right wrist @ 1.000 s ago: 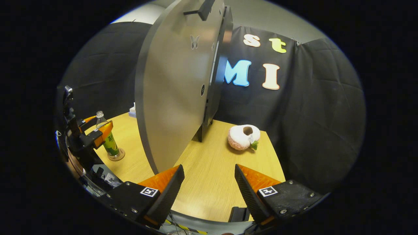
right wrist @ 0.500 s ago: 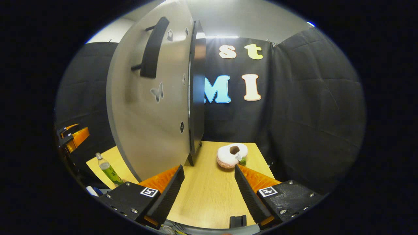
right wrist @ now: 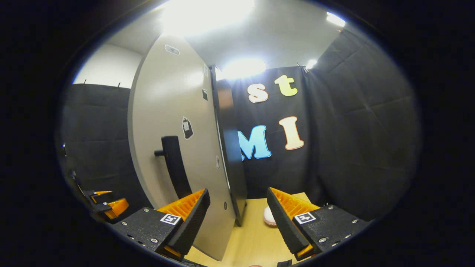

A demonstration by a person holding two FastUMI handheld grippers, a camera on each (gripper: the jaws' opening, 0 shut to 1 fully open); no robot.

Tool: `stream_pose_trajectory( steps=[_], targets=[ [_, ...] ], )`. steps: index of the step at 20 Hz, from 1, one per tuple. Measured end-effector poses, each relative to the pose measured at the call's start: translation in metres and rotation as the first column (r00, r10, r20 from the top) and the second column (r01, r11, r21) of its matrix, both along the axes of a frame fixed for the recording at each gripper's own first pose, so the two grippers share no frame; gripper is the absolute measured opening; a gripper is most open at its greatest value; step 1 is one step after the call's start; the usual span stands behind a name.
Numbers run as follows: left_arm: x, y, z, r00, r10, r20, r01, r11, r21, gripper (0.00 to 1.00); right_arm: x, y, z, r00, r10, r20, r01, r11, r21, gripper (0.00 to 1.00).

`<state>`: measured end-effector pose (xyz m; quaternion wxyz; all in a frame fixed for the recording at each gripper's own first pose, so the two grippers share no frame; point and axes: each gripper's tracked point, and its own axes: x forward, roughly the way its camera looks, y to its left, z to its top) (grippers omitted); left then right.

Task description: Open the cabinet door with the right hand, grasp the bottle in the cabinet with the left hand and place it on the coaster, then close the cabinet door with the right hand.

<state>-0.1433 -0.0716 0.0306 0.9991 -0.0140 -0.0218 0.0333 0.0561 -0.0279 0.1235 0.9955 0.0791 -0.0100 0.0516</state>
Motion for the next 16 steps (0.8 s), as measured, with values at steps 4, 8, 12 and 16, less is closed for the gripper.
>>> stream_pose_trajectory(
  steps=[4, 8, 12, 16],
  targets=[
    [-0.003, 0.016, 0.008, 1.0, -0.009, -0.006, 0.009, 0.999, 0.038, 0.96, -0.003, 0.017, -0.003, 1.0, -0.019, -0.012, 0.019, 1.0, -0.014, 0.89],
    [0.012, 0.03, 0.009, 1.0, -0.031, 0.002, 0.031, 0.998, 0.054, 0.94, 0.002, 0.032, -0.006, 0.999, -0.029, -0.038, 0.031, 0.999, 0.044, 0.93],
    [0.038, 0.044, 0.008, 0.998, -0.063, 0.007, 0.063, 0.998, 0.013, 0.96, 0.002, 0.06, -0.004, 0.998, -0.026, -0.05, 0.029, 0.998, 0.059, 0.94],
    [0.062, 0.06, -0.01, 0.993, -0.115, -0.022, 0.115, 0.993, 0.029, 0.92, 0.011, 0.099, 0.001, 0.999, -0.016, -0.028, 0.017, 1.0, 0.024, 0.94]
  ],
)
